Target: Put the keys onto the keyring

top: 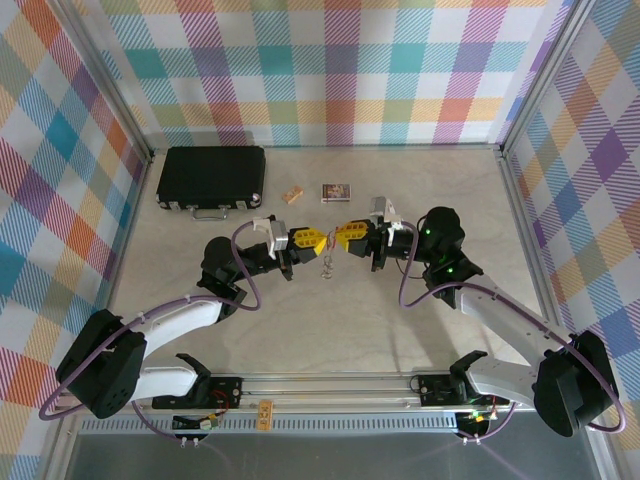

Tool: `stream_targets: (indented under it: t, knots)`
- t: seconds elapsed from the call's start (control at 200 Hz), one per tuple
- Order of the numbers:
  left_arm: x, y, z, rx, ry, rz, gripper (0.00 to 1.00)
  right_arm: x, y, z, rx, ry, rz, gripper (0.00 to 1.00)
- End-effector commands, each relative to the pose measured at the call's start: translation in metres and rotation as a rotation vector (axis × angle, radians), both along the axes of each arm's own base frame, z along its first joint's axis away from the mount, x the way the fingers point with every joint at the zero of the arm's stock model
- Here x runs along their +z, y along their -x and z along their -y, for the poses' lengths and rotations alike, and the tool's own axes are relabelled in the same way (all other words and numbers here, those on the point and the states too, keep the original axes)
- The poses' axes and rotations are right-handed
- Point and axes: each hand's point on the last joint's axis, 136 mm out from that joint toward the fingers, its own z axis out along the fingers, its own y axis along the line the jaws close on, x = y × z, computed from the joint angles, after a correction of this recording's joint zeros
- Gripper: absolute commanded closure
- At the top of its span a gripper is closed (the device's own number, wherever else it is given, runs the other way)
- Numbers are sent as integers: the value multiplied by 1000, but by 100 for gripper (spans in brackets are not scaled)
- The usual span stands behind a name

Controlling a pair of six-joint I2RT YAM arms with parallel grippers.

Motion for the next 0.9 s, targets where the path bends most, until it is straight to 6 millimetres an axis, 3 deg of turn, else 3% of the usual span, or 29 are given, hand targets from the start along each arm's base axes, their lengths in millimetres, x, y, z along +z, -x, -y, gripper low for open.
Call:
stream_targets:
  t: [0.0, 0.525, 0.895]
  knots:
    - [20, 3, -2, -21, 34, 60, 100, 19, 5, -2, 38, -29, 39, 100]
    - [22, 4, -1, -33, 36, 52, 100, 14, 5, -7, 65, -12, 19, 100]
    - [21, -1, -6, 22, 44, 62, 100, 18, 4, 1, 1, -19, 58, 100]
